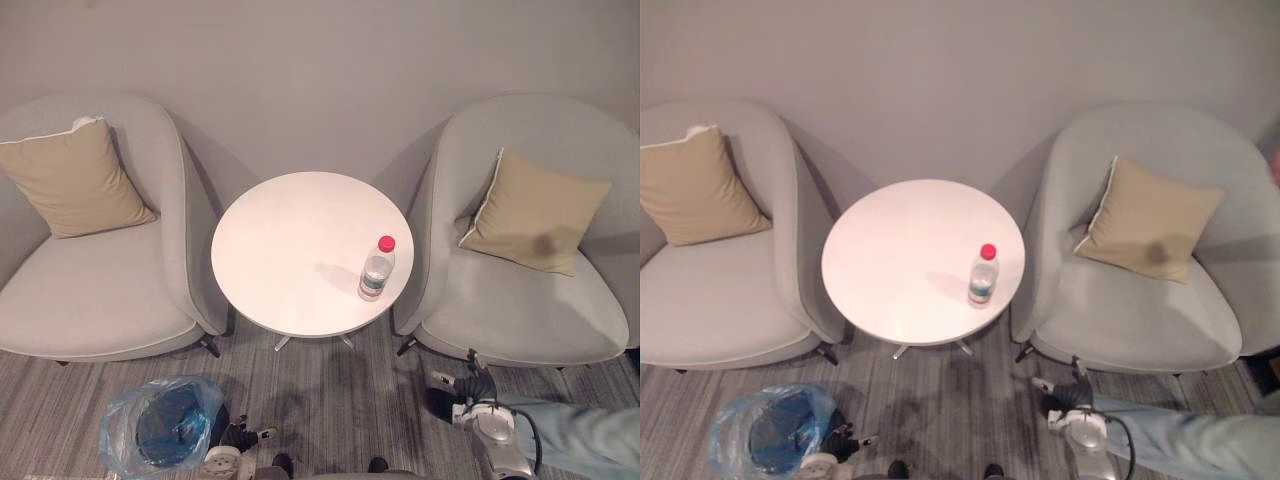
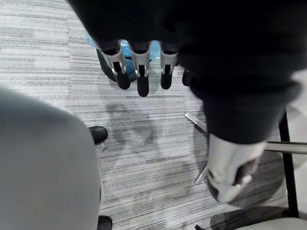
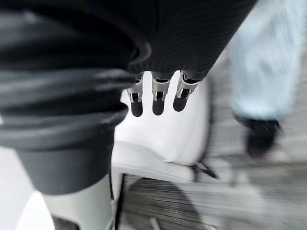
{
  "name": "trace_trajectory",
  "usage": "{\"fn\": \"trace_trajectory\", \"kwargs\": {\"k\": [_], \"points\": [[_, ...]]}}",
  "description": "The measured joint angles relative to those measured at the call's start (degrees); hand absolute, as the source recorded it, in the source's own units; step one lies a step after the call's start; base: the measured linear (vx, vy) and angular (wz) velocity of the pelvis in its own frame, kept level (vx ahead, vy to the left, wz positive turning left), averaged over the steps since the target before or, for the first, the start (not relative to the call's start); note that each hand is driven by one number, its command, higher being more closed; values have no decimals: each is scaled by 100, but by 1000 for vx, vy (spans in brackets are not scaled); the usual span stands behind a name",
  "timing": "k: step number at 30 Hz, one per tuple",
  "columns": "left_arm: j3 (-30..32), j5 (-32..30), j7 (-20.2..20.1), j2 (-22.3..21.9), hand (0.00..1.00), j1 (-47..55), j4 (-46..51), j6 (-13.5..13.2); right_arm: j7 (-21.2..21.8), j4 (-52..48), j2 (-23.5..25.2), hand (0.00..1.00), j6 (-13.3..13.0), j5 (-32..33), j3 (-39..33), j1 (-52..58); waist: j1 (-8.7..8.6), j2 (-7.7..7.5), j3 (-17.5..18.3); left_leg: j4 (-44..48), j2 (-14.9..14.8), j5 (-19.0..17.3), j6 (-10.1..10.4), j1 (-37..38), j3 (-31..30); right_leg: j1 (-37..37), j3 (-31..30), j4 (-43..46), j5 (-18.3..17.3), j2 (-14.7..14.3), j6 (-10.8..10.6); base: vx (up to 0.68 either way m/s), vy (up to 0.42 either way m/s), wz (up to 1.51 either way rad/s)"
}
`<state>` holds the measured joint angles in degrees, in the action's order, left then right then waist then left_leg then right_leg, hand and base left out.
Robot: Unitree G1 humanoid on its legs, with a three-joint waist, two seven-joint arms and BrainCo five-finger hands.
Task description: Gather rubbish on tea table into small bin, then transfer packed bag to large trash can.
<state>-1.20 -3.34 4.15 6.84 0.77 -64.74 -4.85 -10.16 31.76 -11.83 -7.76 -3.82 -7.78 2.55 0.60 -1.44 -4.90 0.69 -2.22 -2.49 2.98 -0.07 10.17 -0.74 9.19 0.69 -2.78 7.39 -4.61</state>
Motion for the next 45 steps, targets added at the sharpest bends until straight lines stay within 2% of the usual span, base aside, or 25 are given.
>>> {"fn": "trace_trajectory", "kwargs": {"k": [9,16,19,24,37,45], "points": [[-4,-74,-85,0,0,59,106,-101,-136,-391,-231,0,-80,-245,237,-385,14,111,-18,-84,25,90,-8,-175,-288,134,113,-9,13,-11,2,-19,-9,7],[-60,-87,-81,-7,0,15,245,-157,-238,-308,-364,0,-82,-234,647,-1199,42,212,-246,-81,27,148,-29,-395,-474,159,275,-97,78,-29,63,5,-8,15],[-96,-59,-75,-13,0,-28,361,-225,-312,-71,-441,0,-80,-130,756,-1518,153,221,-417,-81,27,155,-30,-405,-540,137,300,-96,80,-33,65,-7,-2,12],[-99,14,-52,-23,0,-62,456,-235,-359,153,-433,0,-82,45,866,-1851,202,230,-568,-79,38,176,-26,-509,-671,169,385,-89,80,-29,66,-1,4,14],[-112,6,-35,-55,0,-75,493,-232,-320,20,-433,0,-95,21,889,-1851,233,296,-624,-46,42,180,-29,-548,-837,133,417,-36,68,-26,63,6,5,7],[-216,-19,-42,-34,0,-72,536,-224,-163,-232,-452,0,-134,-312,1254,-1639,235,299,-637,-44,72,188,-13,-501,-866,176,364,209,-165,33,-14,-19,-1,1]]}}
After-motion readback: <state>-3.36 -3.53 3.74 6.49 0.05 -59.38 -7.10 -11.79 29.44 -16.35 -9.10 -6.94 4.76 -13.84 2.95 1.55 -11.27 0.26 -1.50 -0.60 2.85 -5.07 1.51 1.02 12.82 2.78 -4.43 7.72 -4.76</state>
